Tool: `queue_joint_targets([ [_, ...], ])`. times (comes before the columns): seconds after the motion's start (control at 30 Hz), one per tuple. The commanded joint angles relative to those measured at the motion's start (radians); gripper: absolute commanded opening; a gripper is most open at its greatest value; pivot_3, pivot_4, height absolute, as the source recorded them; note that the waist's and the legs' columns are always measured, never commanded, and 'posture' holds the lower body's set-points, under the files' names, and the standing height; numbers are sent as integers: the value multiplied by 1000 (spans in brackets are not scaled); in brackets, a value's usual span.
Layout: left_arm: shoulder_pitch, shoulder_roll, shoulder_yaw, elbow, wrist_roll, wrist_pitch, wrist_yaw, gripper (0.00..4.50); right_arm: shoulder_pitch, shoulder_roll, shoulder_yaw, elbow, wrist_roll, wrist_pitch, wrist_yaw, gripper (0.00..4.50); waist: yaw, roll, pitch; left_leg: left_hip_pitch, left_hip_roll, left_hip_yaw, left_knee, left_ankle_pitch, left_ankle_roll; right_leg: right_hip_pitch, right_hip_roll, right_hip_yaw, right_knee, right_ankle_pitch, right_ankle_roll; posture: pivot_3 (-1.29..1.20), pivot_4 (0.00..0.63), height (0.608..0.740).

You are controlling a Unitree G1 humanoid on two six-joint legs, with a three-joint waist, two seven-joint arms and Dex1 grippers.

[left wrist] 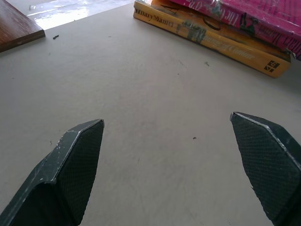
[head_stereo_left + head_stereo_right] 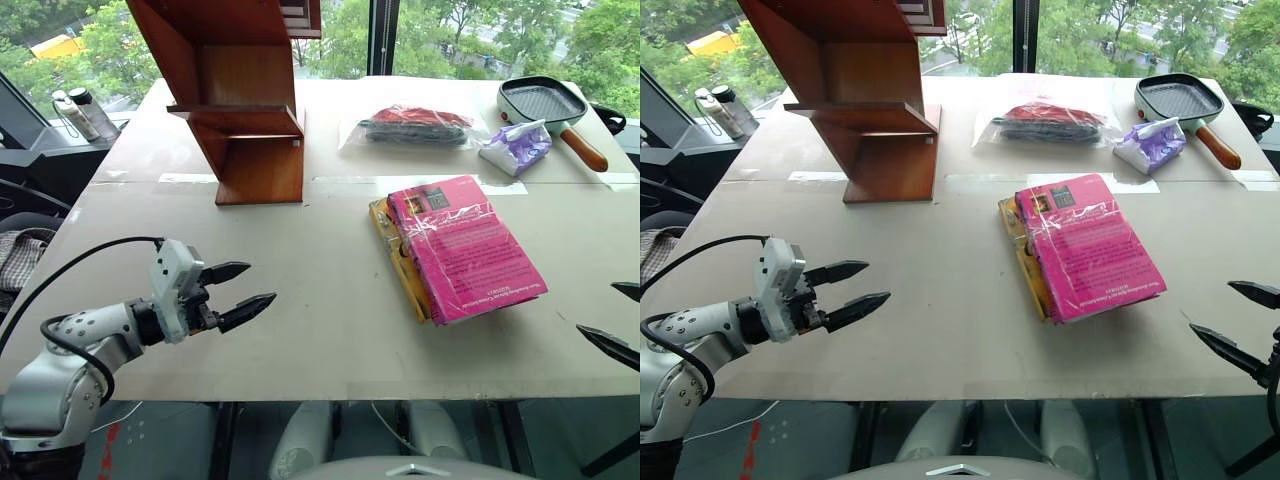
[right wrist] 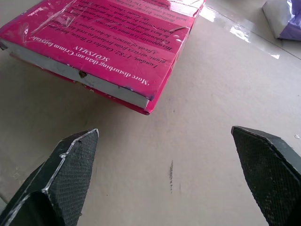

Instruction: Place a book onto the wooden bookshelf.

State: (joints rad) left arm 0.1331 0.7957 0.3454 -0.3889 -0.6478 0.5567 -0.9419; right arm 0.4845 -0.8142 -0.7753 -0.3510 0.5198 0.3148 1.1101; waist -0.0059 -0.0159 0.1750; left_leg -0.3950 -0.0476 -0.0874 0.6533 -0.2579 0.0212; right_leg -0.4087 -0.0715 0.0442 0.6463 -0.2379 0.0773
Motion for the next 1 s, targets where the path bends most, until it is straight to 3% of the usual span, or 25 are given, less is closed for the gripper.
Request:
queue_joint_targets([
  [0.03, -27, 5, 14, -16, -17, -9, -5, 4430, -25, -13, -24, -23, 1, -4, -32, 4500, 0, 0, 0, 0, 0, 0, 0, 0, 0, 0, 0, 0, 0, 0, 0, 0, 150, 740],
  [0.2, -100, 4, -16, -76, -88, 29, -13, 4430, -176, -96, 67, -155, 35, 220, -204, 4500, -6, 1, 0, 0, 0, 0, 1, 0, 0, 0, 0, 0, 0, 1, -1, 0, 150, 740],
  [0.3, -113, 29, -36, -114, -91, 4, -69, 4430, -340, -157, 174, -137, 86, 402, -303, 4500, -8, 0, 0, 0, 1, 0, 0, 0, 0, 0, 1, 0, 0, 3, 1, 0, 150, 740],
  [0.33, -119, 36, -41, -128, -98, 3, -84, 4500, -407, -180, 235, -118, 77, 469, -344, 3970, -7, 0, 0, -1, 1, 0, 0, 0, 0, 0, 1, 0, -1, 3, 1, 0, 150, 740],
  [0.37, -122, 42, -44, -142, -107, 5, -100, 4500, -456, -198, 290, -104, 56, 504, -369, 3827, -7, 0, 0, -1, 0, 0, 0, 0, 0, -1, 1, 0, -1, 3, 1, 0, 150, 740],
  [0.63, -142, 62, -48, -188, -149, -3, -143, 4500, -800, -209, 623, 40, -61, 694, -496, 46, -5, 0, 0, -4, 0, 0, 0, 1, -2, -2, 0, -1, -2, 3, 1, 0, 150, 740],
  [0.77, -129, 66, -40, -201, -164, 7, -134, 4500, -889, -189, 741, 78, -147, 697, -539, 46, -6, 1, 0, -4, 0, 0, 0, 1, -2, -2, 0, -1, -3, 3, 1, 0, 150, 740],
  [1.0, -88, 51, -42, -230, -160, 1, -106, 4500, -917, -165, 823, 62, -187, 712, -526, 46, -6, 1, 0, -4, 0, 0, -1, 2, -3, -3, 0, -1, -3, 3, 1, 0, 150, 740],
])
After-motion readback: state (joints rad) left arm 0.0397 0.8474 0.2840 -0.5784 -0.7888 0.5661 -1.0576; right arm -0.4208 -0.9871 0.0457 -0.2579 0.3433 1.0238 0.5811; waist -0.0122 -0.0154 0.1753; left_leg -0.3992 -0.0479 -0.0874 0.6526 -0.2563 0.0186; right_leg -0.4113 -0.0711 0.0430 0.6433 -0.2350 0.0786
